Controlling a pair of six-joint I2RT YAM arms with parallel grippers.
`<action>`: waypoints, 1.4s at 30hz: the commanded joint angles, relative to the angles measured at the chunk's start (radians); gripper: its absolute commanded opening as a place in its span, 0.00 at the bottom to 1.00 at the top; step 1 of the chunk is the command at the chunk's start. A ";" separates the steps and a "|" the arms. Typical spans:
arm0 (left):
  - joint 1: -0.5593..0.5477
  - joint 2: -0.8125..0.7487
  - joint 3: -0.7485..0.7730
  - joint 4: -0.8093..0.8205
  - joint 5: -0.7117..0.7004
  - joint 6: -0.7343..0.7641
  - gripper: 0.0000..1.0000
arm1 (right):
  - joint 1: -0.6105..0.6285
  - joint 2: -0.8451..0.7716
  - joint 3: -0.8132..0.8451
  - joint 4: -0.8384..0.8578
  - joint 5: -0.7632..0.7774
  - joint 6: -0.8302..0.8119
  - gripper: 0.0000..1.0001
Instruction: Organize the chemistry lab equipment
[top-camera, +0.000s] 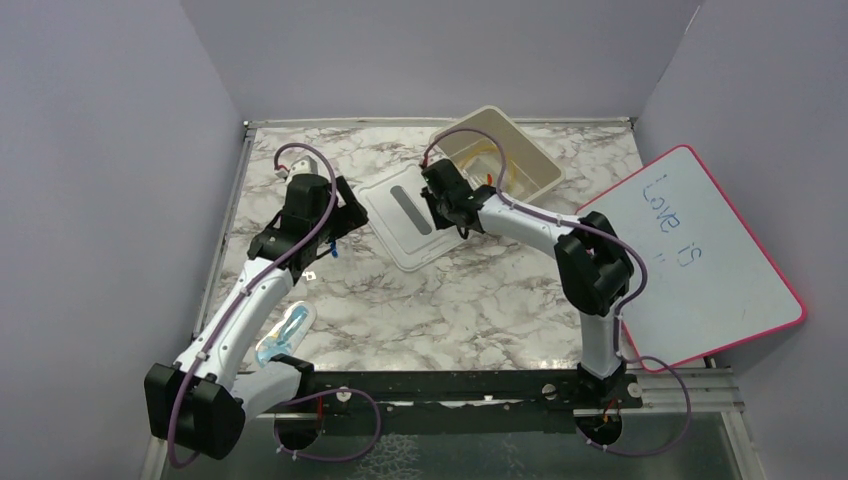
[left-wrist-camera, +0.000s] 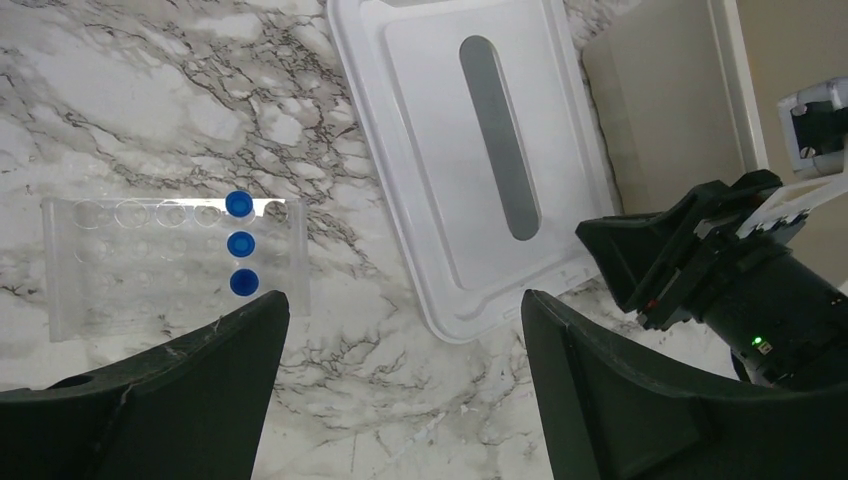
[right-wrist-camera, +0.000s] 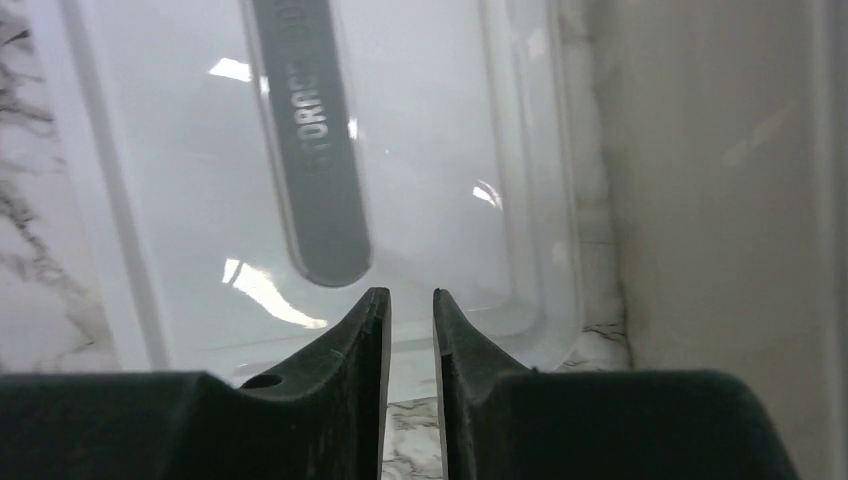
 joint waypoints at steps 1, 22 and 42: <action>0.003 -0.044 -0.006 0.020 -0.024 -0.008 0.87 | 0.088 0.012 0.025 0.005 -0.073 -0.005 0.28; 0.003 -0.205 0.052 -0.062 -0.289 0.035 0.87 | 0.246 0.261 0.273 -0.207 -0.038 0.105 0.37; 0.003 -0.190 -0.001 -0.063 -0.231 0.000 0.92 | 0.266 0.180 0.217 -0.190 0.014 0.171 0.01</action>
